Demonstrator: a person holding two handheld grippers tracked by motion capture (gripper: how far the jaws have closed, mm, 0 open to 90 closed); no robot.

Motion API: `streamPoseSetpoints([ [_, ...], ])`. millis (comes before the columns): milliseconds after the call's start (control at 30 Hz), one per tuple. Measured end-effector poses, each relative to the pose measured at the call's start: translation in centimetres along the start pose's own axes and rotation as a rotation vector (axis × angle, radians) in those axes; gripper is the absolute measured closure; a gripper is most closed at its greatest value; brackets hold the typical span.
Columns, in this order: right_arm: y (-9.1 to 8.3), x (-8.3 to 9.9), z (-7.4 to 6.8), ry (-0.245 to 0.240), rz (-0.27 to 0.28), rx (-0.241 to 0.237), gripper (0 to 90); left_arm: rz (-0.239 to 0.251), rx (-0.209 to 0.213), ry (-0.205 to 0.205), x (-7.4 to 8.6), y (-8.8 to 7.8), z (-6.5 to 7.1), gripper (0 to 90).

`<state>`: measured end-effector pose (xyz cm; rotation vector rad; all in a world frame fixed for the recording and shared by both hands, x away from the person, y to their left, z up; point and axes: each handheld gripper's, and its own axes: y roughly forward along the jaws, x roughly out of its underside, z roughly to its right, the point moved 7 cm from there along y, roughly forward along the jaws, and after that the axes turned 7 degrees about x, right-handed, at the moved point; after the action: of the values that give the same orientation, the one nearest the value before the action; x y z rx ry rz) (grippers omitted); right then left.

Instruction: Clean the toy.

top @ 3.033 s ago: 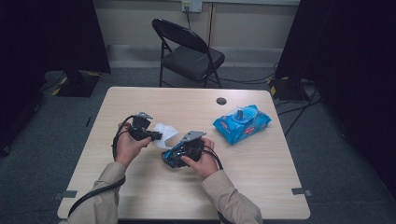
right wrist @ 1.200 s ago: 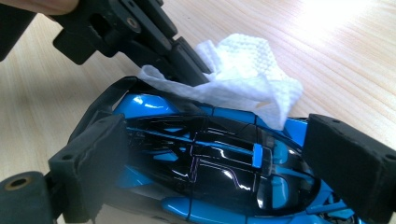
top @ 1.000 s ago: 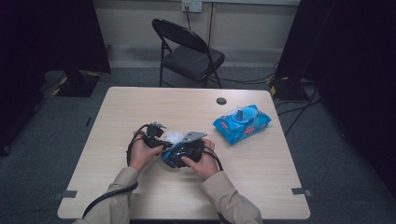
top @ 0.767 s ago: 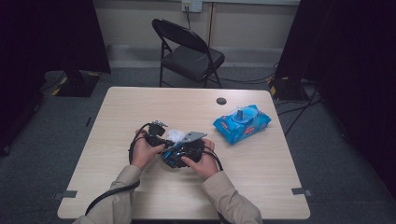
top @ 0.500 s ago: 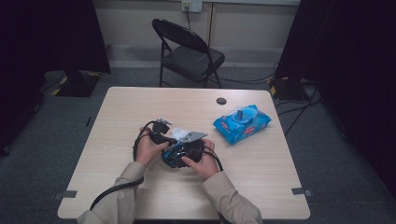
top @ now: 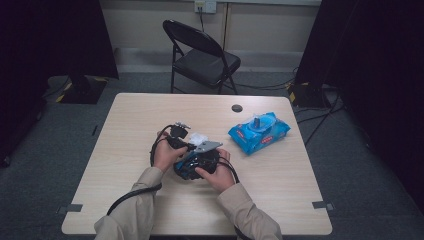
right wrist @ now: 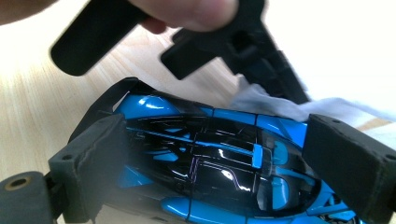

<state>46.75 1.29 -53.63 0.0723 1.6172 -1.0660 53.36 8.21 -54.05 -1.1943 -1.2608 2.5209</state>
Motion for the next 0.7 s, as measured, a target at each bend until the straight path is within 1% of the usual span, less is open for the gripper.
streamPoseSetpoints([
  [33,0.0,0.0,0.0,-0.002,-0.001,0.001,6.8,-0.002,0.004,0.001,-0.1,0.1,0.1,84.4],
  [100,0.0,0.0,0.0,-0.001,-0.001,0.001,6.8,-0.001,-0.004,0.009,-0.5,0.4,0.1,84.4],
  [200,0.0,0.0,0.1,-0.001,-0.002,0.002,6.8,0.004,-0.001,0.003,-0.8,0.7,0.0,84.2],
  [233,0.0,0.0,0.0,0.0,-0.007,0.001,6.7,-0.002,0.0,0.009,-0.9,0.7,0.0,84.3],
  [267,0.0,-0.1,0.0,-0.003,-0.012,0.0,6.8,0.008,-0.002,0.008,-1.1,0.8,0.1,84.2],
  [333,0.0,-0.1,0.0,-0.002,-0.011,-0.002,6.7,0.005,-0.01,0.022,-1.3,0.9,0.1,84.2],
  [367,0.0,0.0,0.0,-0.002,-0.006,-0.001,6.8,0.015,-0.013,0.028,-1.5,0.9,0.2,84.1],
  [467,0.0,0.0,0.0,-0.003,0.002,-0.001,6.7,0.025,-0.012,0.033,-1.7,0.7,0.3,83.8],
  [500,0.0,0.0,0.0,-0.005,-0.002,0.0,6.8,0.044,-0.017,0.031,-2.0,0.4,0.3,83.6],
  [533,0.0,0.0,0.0,-0.004,-0.003,-0.001,6.8,0.038,-0.018,0.037,-2.0,0.2,0.2,83.6],
  [600,0.0,0.0,0.0,-0.004,-0.004,-0.002,6.8,0.048,-0.019,0.04,-2.2,-0.4,0.2,83.6],
  [667,0.0,0.0,0.0,-0.005,-0.002,0.0,6.8,0.053,-0.012,0.039,-2.2,-0.9,0.4,83.8],
  [700,0.0,0.0,0.0,-0.006,0.0,-0.001,6.8,0.06,-0.018,0.044,-2.3,-1.1,0.4,83.7],
])
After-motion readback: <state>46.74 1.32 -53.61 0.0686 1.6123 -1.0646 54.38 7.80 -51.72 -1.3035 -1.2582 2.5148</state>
